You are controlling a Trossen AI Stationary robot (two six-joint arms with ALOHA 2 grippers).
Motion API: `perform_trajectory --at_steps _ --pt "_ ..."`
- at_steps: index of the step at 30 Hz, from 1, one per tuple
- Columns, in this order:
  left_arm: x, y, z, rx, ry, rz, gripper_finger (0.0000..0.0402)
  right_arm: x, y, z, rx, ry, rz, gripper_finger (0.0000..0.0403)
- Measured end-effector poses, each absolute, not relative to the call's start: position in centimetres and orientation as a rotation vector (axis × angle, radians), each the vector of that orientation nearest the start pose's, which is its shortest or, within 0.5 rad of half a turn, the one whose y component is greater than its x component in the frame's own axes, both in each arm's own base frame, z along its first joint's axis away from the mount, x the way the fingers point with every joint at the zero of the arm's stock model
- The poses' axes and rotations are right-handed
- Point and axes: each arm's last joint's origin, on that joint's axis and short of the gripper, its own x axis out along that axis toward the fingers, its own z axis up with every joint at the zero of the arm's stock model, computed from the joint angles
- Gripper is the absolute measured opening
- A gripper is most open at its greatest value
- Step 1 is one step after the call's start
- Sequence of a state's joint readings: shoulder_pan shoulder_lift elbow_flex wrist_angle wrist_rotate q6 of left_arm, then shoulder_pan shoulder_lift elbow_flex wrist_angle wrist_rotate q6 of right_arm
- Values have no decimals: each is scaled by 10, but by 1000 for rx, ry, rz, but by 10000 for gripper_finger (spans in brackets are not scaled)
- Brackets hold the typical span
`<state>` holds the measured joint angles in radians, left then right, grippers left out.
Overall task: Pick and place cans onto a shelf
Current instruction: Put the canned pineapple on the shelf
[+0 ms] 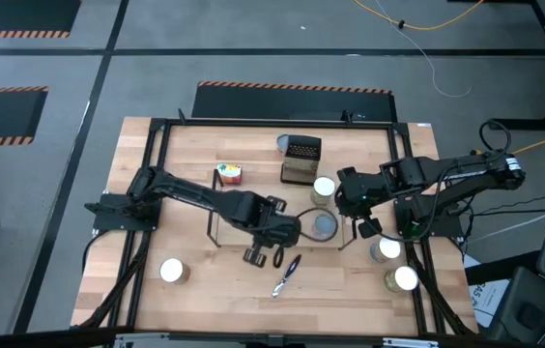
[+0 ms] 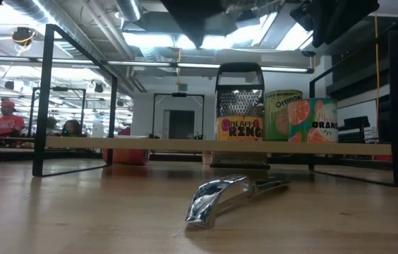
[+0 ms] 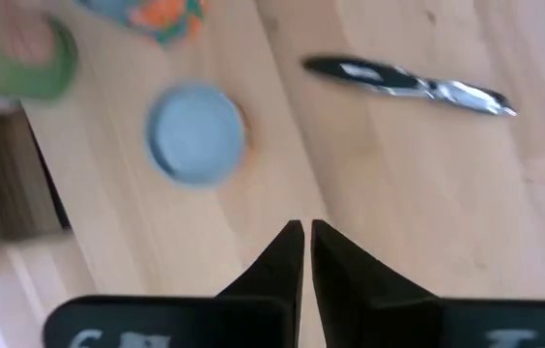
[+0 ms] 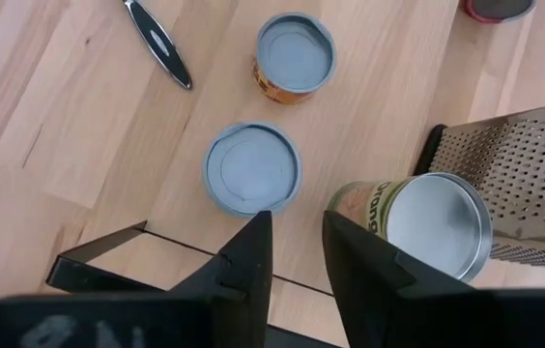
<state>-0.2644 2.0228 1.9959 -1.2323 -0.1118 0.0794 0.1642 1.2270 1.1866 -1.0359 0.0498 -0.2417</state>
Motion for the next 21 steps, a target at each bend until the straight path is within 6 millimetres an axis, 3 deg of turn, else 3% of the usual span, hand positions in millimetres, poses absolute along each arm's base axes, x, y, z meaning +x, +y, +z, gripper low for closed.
perform_trajectory --at_steps 3,8,14,17,21 --pt "381 -116 317 252 1272 -146 12 221 35 317 -335 1055 234 99" --pt "336 -128 349 182 1309 6 3 222 35 317 -338 1050 235 99" --pt "282 -150 383 39 1198 199 2 223 36 318 -360 1035 248 99" --pt "258 -166 382 -56 1178 257 1 223 36 318 -361 1031 249 99" --pt "232 -184 367 -176 1166 374 5 224 36 318 -362 1023 248 99"
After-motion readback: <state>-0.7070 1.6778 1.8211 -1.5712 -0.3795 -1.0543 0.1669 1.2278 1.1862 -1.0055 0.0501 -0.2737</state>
